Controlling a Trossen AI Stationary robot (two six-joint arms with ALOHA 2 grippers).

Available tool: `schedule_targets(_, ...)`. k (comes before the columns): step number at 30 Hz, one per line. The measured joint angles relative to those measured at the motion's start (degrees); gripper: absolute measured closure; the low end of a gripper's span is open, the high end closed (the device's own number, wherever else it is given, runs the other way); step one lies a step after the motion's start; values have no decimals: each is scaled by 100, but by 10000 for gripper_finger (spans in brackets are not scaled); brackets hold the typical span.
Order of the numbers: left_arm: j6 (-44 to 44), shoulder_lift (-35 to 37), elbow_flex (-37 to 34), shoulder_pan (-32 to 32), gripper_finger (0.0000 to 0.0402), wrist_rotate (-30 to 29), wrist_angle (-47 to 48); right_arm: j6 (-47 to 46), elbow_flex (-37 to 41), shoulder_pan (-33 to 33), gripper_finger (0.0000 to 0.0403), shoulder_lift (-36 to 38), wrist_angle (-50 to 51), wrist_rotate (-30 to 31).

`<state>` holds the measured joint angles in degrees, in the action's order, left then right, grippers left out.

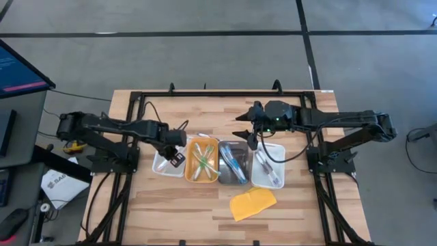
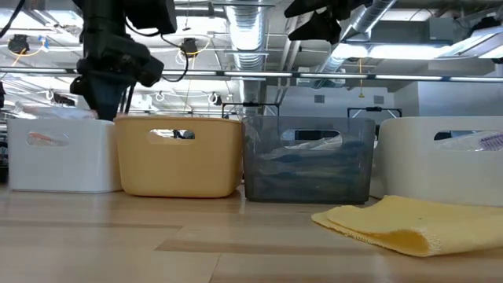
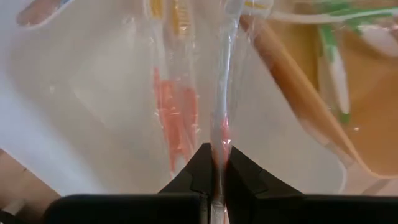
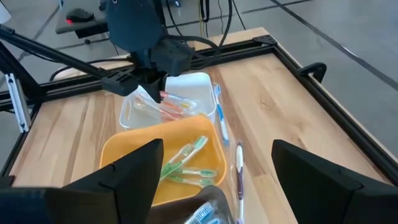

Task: Pick & Place Toothbrushes
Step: Put the orange toothbrush into the left white bin

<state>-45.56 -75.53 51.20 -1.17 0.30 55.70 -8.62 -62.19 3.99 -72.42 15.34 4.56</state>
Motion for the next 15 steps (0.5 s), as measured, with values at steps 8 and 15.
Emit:
schedule_targets(8,-143,2,-350,-144,392,366,8,0,0,0,107,0,10,0)
schedule_targets(15,198,4,-543,-493,383,402,-53,1,0,0,107,0,10,0)
